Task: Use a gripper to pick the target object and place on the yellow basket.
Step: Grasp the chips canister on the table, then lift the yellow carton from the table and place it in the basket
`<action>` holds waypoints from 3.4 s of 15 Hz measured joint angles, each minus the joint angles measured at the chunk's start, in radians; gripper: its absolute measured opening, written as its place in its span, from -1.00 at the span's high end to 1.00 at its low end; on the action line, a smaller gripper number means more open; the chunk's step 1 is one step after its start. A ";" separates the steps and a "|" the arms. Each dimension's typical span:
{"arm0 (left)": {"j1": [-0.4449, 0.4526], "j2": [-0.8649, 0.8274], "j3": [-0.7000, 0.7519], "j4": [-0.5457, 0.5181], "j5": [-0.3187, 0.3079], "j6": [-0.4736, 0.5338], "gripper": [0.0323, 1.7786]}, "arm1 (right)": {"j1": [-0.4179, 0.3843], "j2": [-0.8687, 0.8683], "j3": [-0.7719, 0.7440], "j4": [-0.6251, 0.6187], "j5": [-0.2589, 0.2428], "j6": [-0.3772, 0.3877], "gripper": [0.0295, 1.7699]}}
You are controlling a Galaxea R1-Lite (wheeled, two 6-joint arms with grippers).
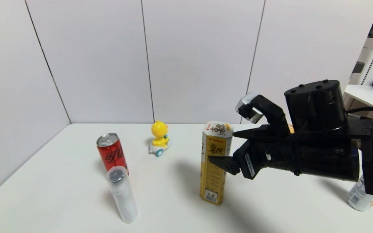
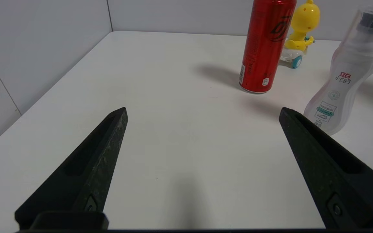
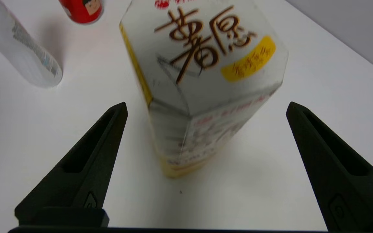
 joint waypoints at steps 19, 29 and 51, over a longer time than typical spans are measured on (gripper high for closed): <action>0.000 0.000 0.000 0.000 0.000 0.000 -0.90 | -0.011 0.098 -0.053 -0.075 -0.007 0.008 0.07; 0.000 0.000 0.000 0.000 0.000 0.000 -0.90 | -0.332 0.059 -0.253 -0.071 -0.012 -0.121 0.07; 0.000 0.000 0.000 0.000 0.000 0.000 -0.90 | -0.782 0.259 -0.501 0.143 -0.092 -0.043 0.07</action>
